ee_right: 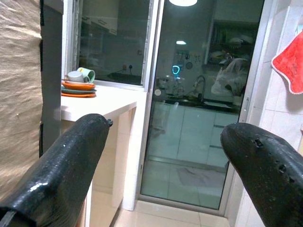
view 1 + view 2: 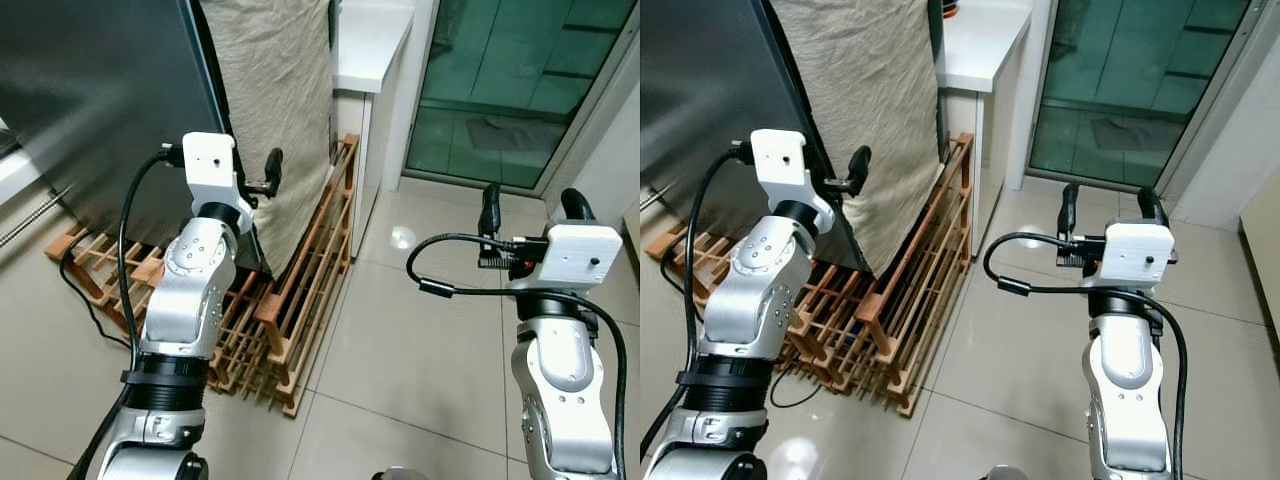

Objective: Restocking fridge

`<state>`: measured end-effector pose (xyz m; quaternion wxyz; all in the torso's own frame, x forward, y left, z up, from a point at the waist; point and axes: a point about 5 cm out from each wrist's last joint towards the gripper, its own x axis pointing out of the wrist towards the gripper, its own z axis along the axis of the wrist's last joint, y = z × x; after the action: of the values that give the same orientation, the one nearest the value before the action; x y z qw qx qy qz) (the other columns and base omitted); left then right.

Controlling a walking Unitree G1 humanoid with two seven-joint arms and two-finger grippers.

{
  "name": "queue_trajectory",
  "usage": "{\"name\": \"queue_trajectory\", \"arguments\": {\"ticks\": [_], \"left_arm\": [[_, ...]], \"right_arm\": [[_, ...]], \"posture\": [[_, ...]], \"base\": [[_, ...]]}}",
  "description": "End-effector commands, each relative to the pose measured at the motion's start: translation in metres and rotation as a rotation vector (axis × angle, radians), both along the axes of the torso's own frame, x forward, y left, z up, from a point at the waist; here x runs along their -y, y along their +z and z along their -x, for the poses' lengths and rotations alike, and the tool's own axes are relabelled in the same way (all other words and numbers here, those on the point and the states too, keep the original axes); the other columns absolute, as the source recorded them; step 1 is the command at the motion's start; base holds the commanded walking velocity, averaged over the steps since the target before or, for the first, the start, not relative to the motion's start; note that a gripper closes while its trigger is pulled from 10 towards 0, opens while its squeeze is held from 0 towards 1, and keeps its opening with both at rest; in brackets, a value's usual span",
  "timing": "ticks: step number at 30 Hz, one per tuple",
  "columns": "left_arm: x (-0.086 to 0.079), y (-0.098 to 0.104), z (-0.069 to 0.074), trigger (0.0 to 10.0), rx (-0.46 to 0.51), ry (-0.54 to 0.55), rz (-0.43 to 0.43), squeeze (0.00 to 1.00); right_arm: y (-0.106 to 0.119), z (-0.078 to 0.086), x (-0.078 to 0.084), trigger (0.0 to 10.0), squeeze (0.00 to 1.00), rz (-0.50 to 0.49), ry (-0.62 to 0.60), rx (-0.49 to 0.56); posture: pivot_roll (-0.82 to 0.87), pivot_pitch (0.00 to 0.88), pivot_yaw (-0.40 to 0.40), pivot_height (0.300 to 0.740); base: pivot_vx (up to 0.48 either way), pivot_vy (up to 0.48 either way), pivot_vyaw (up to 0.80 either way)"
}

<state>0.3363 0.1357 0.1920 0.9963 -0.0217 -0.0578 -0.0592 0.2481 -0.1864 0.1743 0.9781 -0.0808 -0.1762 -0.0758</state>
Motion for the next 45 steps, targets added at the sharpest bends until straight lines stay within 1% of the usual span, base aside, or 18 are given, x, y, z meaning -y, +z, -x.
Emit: {"name": "queue_trajectory", "arguments": {"ticks": [1,5,6,8,10,11,15,18,21,22,26,28,29,34,36,38,39,45], "left_arm": [[-0.002,0.002,-0.004,10.0,-0.007,0.018,0.005,0.00],[0.004,0.000,-0.007,10.0,-0.034,-0.010,0.063,0.00],[0.012,-0.002,-0.009,10.0,-0.053,-0.066,0.105,0.00],[0.016,-0.003,-0.009,10.0,-0.060,-0.098,0.124,0.00],[0.020,-0.003,-0.010,10.0,-0.060,-0.116,0.130,0.00],[0.030,-0.004,-0.012,10.0,-0.064,-0.166,0.129,0.00],[0.044,-0.007,-0.017,10.0,-0.063,-0.194,0.115,0.00],[0.057,-0.008,-0.021,10.0,-0.075,-0.221,0.130,0.00],[0.076,-0.004,-0.022,10.0,-0.071,-0.306,0.163,0.00],[0.076,-0.004,-0.022,10.0,-0.071,-0.306,0.163,0.00],[0.102,0.003,-0.012,10.0,-0.040,-0.530,0.206,0.00],[0.105,0.003,-0.011,10.0,-0.041,-0.558,0.208,0.00],[0.114,0.005,-0.008,10.0,-0.042,-0.617,0.224,0.00],[0.126,0.017,-0.003,10.0,0.002,-0.687,0.283,0.00],[0.136,0.029,0.009,10.0,0.049,-0.817,0.357,0.00],[0.138,0.031,0.012,10.0,0.058,-0.849,0.372,0.00],[0.140,0.035,0.019,10.0,0.069,-0.915,0.409,0.00],[0.139,0.045,0.034,10.0,0.094,-1.058,0.448,0.00]], "right_arm": [[0.003,0.000,0.001,10.0,0.00,-0.008,-0.005,0.007],[0.003,-0.001,0.001,10.0,0.00,-0.006,-0.005,0.005],[0.003,-0.002,0.001,10.0,0.00,-0.006,-0.004,0.005],[0.003,-0.002,0.001,10.0,0.00,-0.006,-0.004,0.004],[0.003,-0.003,0.001,10.0,0.00,-0.006,-0.005,0.004],[0.002,-0.004,0.001,10.0,0.00,-0.009,-0.006,0.000],[0.002,-0.006,0.002,10.0,0.00,-0.012,-0.006,-0.005],[0.001,-0.007,0.003,10.0,0.00,-0.014,-0.008,-0.007],[0.002,-0.008,0.004,10.0,0.00,-0.014,-0.016,-0.006],[0.002,-0.008,0.004,10.0,0.00,-0.014,-0.016,-0.006],[-0.010,-0.009,0.006,10.0,0.00,-0.064,0.012,-0.087],[-0.014,-0.009,0.006,10.0,0.00,-0.077,0.017,-0.109],[-0.021,-0.007,0.008,10.0,0.00,-0.100,0.014,-0.139],[-0.023,-0.004,0.009,10.0,0.00,-0.100,0.006,-0.142],[-0.023,-0.005,0.005,10.0,0.00,-0.101,0.021,-0.147],[-0.023,-0.006,0.004,10.0,0.00,-0.101,0.028,-0.150],[-0.024,-0.006,0.003,10.0,0.00,-0.103,0.037,-0.156],[-0.029,-0.009,0.002,10.0,0.00,-0.109,0.051,-0.181]], "posture": [[-0.19,0.000,0.070,0.740],[-0.19,0.000,0.067,0.740],[-0.19,0.000,0.065,0.740],[-0.19,0.000,0.065,0.740],[-0.19,0.000,0.062,0.740],[-0.19,0.000,0.062,0.740],[-0.19,0.000,0.061,0.740],[-0.20,0.000,0.061,0.740],[-0.22,0.000,0.070,0.740],[-0.22,0.000,0.070,0.740],[-0.22,0.000,0.070,0.740],[-0.22,0.000,0.070,0.740],[-0.23,0.000,0.080,0.740],[-0.24,0.000,0.088,0.740],[-0.24,0.000,0.088,0.740],[-0.24,0.000,0.089,0.740],[-0.24,0.000,0.089,0.740],[-0.23,0.000,0.086,0.740]], "base": [[0.000,0.000,0.00],[0.000,0.000,0.00],[0.000,0.000,0.00],[0.000,0.000,0.00],[0.000,0.000,0.00],[0.000,0.000,0.00],[0.000,0.000,0.00],[0.000,0.000,0.00],[0.000,0.000,0.00],[0.000,0.000,0.00],[0.000,0.000,0.00],[0.000,0.000,0.00],[0.000,0.000,0.00],[0.000,0.000,0.00],[0.000,0.000,0.00],[0.000,0.000,0.00],[0.000,0.000,0.00],[0.000,0.000,0.00]]}}
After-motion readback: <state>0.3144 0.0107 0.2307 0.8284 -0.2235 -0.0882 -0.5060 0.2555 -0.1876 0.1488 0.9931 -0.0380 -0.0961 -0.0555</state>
